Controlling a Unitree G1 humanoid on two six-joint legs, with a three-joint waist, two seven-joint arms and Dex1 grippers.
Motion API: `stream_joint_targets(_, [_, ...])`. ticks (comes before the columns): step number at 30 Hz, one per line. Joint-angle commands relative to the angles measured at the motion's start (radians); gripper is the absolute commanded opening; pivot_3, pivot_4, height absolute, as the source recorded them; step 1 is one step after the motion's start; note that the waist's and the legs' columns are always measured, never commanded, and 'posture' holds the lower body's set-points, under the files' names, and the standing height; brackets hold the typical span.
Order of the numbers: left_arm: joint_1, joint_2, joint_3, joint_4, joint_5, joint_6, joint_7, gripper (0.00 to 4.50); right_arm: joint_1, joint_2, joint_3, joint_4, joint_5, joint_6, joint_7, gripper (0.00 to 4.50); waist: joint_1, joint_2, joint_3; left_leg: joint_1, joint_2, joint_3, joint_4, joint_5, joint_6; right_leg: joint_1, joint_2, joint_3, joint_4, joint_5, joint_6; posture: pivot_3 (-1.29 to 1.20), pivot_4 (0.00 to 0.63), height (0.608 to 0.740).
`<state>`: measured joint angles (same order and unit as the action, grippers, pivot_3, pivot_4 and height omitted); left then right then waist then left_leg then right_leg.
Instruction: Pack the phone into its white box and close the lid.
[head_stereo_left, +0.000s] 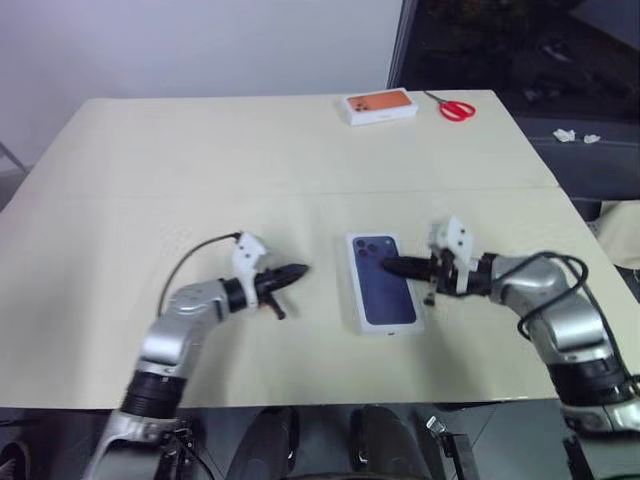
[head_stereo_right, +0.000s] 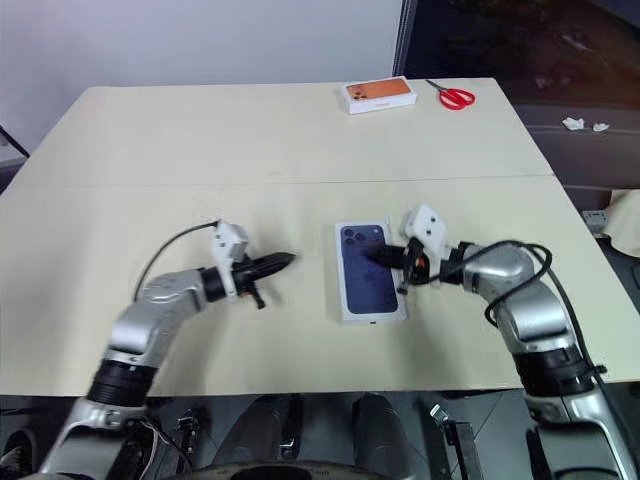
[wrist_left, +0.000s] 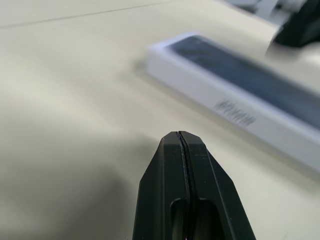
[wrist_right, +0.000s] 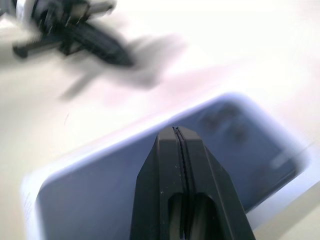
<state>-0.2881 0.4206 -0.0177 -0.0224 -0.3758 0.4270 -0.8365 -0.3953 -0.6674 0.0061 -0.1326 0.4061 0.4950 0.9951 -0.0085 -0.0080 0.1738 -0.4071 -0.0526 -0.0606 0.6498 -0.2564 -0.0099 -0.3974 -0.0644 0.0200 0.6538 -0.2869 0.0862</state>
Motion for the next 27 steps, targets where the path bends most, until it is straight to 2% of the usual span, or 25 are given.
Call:
stream_joint_targets(1, [0.003,0.088,0.105,-0.04,-0.057,-0.006,-0.051,0.0,-0.057,0.0,-0.05,-0.004,0.066,0.037,0.011,0.02,0.002,0.0,0.0,0.0,0.0,0.0,0.0,0.0,0.0,0.0,0.0,0.0,0.0,0.0,0.0,0.0,0.15,0.74])
stream_joint_targets(6, [0.073,0.241,0.232,-0.043,-0.101,-0.029,-0.135,0.0,-0.082,-0.055,-0.036,0.057,0.077,0.048,0.099,0.02,-0.003,0.0,0.0,-0.001,0.0,0.0,-0.001,0.0,0.0,-0.001,-0.001,0.0,-0.002,0.0,0.0,0.0,0.15,0.74])
stream_joint_targets(7, [0.095,0.266,0.249,-0.037,-0.105,-0.019,-0.144,0.26,-0.084,-0.061,-0.036,0.069,0.074,0.042,0.107,0.26,-0.003,0.0,0.001,-0.001,0.0,0.001,-0.001,0.0,0.0,-0.001,-0.002,0.0,-0.002,0.0,0.0,0.0,0.15,0.74])
stream_joint_targets(9, [0.143,0.308,0.276,-0.039,-0.093,-0.016,-0.149,0.85,-0.088,-0.063,-0.037,0.074,0.076,0.031,0.115,0.86,-0.003,0.0,0.001,-0.001,0.0,0.001,-0.001,0.0,0.0,-0.001,-0.002,0.0,-0.002,0.0,0.0,0.0,0.15,0.74])
stream_joint_targets(10, [0.168,0.322,0.294,-0.049,-0.101,-0.013,-0.153,1.44,-0.086,-0.066,-0.033,0.075,0.069,0.017,0.12,1.46,-0.003,0.0,0.001,-0.001,0.0,0.001,-0.002,0.0,0.0,-0.001,-0.002,0.001,-0.002,0.0,0.0,0.0,0.15,0.74])
stream_joint_targets(16, [0.265,0.359,0.381,-0.086,-0.144,-0.024,-0.185,4.45,-0.058,-0.092,-0.034,0.081,0.049,-0.035,0.168,4.45,-0.001,0.0,0.001,-0.001,0.0,0.001,-0.002,0.0,0.0,-0.001,-0.003,0.001,-0.002,0.0,0.0,0.0,0.15,0.74])
stream_joint_targets(22, [0.323,0.374,0.442,-0.084,-0.162,-0.018,-0.19,4.45,-0.045,-0.135,-0.037,0.119,0.043,-0.073,0.238,4.45,-0.003,0.0,0.001,-0.001,0.0,0.001,-0.002,-0.001,0.0,-0.001,-0.003,0.001,-0.002,0.0,-0.001,0.0,0.15,0.74])
stream_joint_targets(27, [0.355,0.384,0.457,-0.062,-0.123,-0.088,-0.188,4.45,-0.067,-0.148,-0.039,0.159,0.049,-0.067,0.27,4.45,-0.004,0.0,0.001,-0.001,0.0,0.001,-0.002,-0.001,0.0,-0.002,-0.003,0.001,-0.002,0.0,-0.001,0.0,0.15,0.74])
